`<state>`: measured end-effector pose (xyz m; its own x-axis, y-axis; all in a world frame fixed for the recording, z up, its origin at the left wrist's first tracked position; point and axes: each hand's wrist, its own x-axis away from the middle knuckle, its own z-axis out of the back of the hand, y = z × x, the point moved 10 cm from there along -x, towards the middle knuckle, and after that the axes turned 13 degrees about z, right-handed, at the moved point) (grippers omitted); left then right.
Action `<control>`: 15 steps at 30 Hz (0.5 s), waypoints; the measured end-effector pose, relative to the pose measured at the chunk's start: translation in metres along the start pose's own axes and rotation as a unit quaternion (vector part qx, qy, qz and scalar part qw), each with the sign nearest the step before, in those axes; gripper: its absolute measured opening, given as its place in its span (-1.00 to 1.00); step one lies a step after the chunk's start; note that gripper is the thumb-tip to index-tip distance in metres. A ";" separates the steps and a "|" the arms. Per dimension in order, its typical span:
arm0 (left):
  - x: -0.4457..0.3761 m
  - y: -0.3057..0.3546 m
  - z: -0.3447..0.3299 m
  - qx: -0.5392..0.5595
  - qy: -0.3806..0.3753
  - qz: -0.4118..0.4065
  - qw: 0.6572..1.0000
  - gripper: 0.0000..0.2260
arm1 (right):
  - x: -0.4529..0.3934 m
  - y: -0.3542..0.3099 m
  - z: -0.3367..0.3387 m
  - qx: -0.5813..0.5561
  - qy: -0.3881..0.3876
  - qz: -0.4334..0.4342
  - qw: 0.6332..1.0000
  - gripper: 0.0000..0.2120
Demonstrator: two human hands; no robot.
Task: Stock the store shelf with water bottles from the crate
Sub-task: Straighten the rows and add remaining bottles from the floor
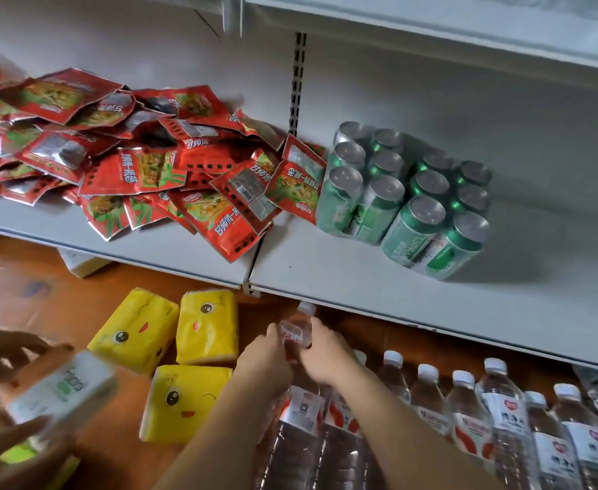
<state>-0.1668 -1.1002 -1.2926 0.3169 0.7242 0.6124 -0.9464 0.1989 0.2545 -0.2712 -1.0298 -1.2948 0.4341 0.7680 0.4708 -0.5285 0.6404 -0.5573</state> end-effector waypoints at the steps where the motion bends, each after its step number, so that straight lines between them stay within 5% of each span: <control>1: 0.000 0.000 0.002 -0.006 0.009 0.004 1.000 -0.52 | 0.000 0.001 -0.002 -0.001 -0.004 0.000 1.000 -0.52; 6: 0.009 -0.011 0.015 -0.003 0.060 0.002 0.998 -0.45 | 0.006 -0.012 -0.002 -0.007 0.005 0.037 0.999 -0.63; 11: 0.031 -0.018 0.037 0.056 0.107 -0.016 0.993 -0.45 | 0.008 -0.032 0.015 0.020 0.024 0.095 0.995 -0.36; 15: 0.055 -0.028 0.054 0.111 0.132 -0.027 0.985 -0.49 | 0.018 -0.054 0.027 -0.012 0.003 0.141 0.990 -0.42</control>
<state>-0.1195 -1.1018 -1.2253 0.3113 0.8688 0.3850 -0.8825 0.1139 0.4563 -0.2546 -1.0507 -1.2384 0.2755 0.9162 0.2910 -0.6123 0.4006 -0.6816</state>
